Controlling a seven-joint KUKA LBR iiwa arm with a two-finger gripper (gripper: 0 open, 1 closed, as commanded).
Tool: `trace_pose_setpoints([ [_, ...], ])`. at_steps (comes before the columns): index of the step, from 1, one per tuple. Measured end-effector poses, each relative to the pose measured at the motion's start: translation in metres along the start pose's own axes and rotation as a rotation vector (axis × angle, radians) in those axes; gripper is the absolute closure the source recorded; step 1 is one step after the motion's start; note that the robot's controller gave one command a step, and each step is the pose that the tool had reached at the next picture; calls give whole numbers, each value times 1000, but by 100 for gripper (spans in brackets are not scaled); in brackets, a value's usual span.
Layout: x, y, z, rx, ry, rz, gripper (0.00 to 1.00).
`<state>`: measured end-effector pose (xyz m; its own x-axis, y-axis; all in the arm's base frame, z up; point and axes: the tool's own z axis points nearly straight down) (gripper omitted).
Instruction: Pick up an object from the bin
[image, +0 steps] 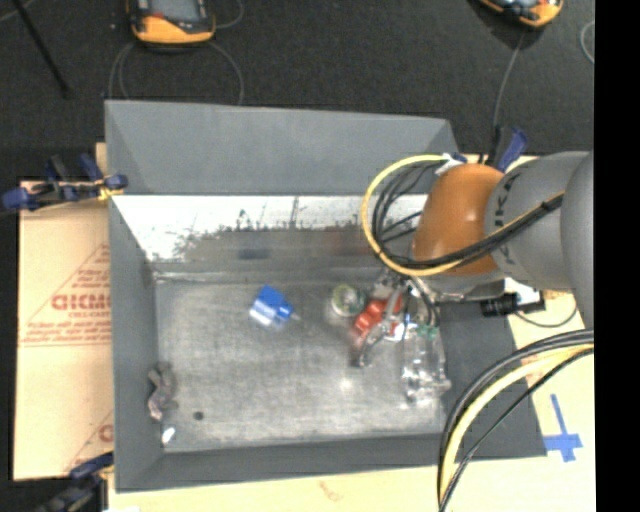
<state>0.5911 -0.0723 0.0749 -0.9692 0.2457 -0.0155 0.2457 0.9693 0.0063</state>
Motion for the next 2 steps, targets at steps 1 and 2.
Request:
trace_pose_setpoints([
  [1,-3,-1,-3,1,-9,-2,100],
  [2,-6,3,-8,7,9,-33,100],
])
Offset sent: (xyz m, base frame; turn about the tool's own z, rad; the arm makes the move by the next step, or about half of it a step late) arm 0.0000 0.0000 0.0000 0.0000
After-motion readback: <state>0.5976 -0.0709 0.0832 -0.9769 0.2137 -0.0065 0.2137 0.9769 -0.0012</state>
